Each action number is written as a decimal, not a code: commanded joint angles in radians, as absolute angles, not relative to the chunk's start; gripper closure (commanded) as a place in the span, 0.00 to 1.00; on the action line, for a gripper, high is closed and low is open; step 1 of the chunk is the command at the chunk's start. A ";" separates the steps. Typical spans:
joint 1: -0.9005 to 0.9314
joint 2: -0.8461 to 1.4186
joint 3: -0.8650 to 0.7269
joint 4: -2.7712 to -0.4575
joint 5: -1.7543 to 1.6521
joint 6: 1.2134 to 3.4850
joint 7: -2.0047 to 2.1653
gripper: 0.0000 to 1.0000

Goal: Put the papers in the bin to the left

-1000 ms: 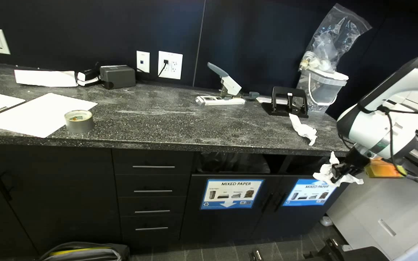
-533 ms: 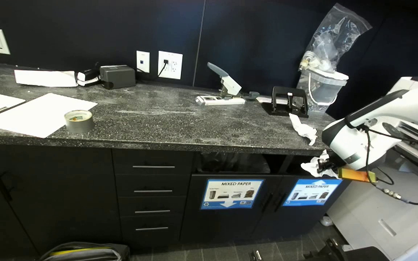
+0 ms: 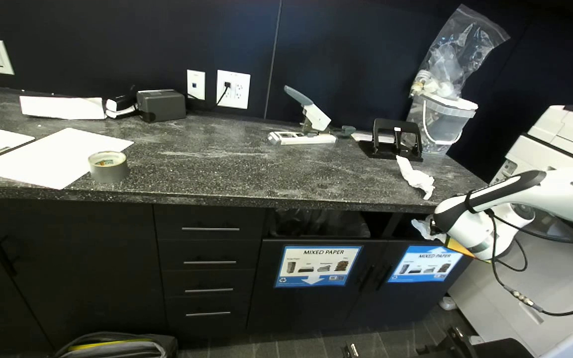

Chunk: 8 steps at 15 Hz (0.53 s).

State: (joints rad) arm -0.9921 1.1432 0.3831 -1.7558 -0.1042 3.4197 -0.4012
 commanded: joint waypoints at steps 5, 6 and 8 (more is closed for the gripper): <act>-0.939 1.283 0.358 -1.567 -0.282 3.520 -0.182 0.93; -0.933 1.290 0.350 -1.559 -0.291 3.526 -0.169 0.93; -0.914 1.308 0.332 -1.530 -0.305 3.530 -0.148 0.93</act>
